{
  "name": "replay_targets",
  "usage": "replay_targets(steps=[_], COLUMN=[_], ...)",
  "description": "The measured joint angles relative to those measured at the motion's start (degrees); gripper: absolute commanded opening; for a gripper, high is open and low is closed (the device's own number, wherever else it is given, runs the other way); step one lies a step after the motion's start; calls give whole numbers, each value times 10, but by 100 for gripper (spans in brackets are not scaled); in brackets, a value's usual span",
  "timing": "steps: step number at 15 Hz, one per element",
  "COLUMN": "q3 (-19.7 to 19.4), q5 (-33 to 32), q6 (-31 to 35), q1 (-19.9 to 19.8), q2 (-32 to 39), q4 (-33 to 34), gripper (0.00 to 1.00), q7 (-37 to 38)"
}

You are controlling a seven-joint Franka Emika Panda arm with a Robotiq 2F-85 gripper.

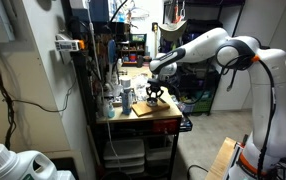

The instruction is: Pick up the two batteries and put them in the silver bowl

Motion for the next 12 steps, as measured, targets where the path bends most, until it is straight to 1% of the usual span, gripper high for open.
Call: replay_targets(steps=[2,4,8,10,12], q3=[0,0,0,0,0], q5=[6,9,22,25,14], q6=[0,0,-2,-13,-31], q1=[0,-1,-4,-6,-9], q2=[0,-4,-25,-40,-58], q4=[0,0,0,0,0], gripper=[87,100,100,100,100], q7=[0,-1,-7,-15,-60])
